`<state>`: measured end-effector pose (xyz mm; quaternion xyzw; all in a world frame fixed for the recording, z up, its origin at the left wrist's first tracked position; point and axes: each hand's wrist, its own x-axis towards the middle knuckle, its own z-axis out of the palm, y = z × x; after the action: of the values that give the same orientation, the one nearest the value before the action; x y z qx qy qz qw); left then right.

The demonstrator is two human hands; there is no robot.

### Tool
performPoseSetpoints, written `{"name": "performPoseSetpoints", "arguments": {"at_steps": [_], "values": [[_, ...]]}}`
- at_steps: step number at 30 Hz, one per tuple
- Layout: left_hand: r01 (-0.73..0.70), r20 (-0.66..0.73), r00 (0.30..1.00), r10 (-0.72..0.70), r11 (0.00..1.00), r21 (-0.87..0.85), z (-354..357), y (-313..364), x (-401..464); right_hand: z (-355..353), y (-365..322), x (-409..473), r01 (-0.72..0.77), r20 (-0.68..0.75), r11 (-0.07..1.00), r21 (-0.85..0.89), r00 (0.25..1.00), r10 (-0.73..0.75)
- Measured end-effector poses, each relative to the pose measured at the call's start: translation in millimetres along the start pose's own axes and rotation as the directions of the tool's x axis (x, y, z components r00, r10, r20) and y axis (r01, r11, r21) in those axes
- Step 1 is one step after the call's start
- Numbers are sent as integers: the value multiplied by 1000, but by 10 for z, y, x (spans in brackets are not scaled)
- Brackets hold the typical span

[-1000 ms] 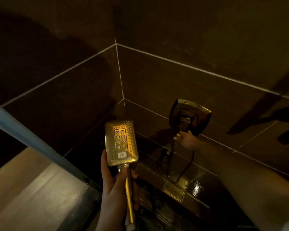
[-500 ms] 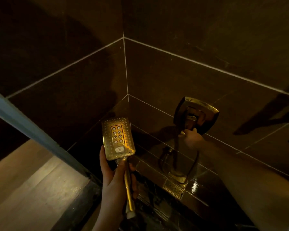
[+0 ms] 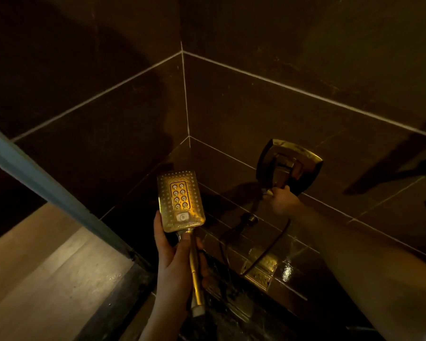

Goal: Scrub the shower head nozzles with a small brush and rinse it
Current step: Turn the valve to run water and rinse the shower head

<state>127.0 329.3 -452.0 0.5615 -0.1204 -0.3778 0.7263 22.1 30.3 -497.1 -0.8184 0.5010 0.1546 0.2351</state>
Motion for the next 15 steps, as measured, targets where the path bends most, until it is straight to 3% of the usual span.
{"name": "performPoseSetpoints", "arguments": {"at_steps": [5,15], "values": [[22,10,1000,-21,1000,-14,9,-57,16,45,-20,-2,-42,-70,996,82,996,48],[-5,9,1000,5,1000,4,-65,-80,9,76,-37,-38,1,-94,1000,-17,996,-2]]}}
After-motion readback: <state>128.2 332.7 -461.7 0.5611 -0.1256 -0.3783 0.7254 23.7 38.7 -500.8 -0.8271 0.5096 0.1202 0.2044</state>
